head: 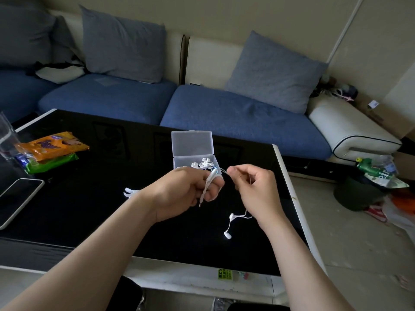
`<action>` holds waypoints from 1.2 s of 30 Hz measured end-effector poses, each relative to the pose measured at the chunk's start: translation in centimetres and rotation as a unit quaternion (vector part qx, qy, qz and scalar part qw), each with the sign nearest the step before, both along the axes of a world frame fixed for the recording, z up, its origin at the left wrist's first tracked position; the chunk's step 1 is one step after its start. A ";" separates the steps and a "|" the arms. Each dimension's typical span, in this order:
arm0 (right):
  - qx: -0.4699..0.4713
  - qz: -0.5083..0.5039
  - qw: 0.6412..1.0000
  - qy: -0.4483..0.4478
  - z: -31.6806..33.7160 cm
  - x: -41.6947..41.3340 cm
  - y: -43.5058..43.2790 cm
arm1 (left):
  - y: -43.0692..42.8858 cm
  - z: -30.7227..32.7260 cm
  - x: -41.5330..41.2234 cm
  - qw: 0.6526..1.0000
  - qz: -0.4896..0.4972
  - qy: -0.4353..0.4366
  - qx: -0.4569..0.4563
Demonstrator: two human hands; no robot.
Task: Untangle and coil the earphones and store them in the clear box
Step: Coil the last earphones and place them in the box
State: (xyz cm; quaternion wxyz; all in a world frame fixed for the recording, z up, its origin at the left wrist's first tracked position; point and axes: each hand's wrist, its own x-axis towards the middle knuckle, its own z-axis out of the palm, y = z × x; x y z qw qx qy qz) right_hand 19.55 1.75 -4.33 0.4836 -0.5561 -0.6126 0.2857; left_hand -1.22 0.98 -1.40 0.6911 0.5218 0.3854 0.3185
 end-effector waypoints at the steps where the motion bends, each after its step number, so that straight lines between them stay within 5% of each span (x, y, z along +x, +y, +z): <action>1: -0.014 0.004 1.000 -0.008 -0.1 0.0 0.1 | 0.1 -0.1 -0.1 1.000 0.007 -0.016 -0.010; 6: -0.133 0.045 0.986 -0.095 -0.7 -1.0 -0.2 | 0.8 -0.5 -0.4 0.997 0.069 -0.023 -0.010; 12: -0.235 0.163 0.955 -0.083 -0.3 -3.0 -1.3 | 0.8 -0.6 -0.1 0.988 0.152 -0.010 0.033; 15: -0.227 0.186 0.954 -0.055 0.4 -3.6 -2.0 | 0.8 -1.2 -0.4 0.973 0.138 0.137 0.125; 20: -0.127 0.142 0.982 0.009 1.7 -3.4 -2.3 | 0.6 -1.9 -1.1 0.896 0.028 0.386 0.217; 28: -0.021 -0.013 1.000 0.018 0.9 -1.9 -0.9 | 0.0 -0.6 -0.3 0.965 -0.019 0.214 0.150; 36: -0.156 0.022 0.987 -0.023 0.4 -1.9 -0.5 | -0.2 0.4 -0.9 0.994 0.048 0.064 0.075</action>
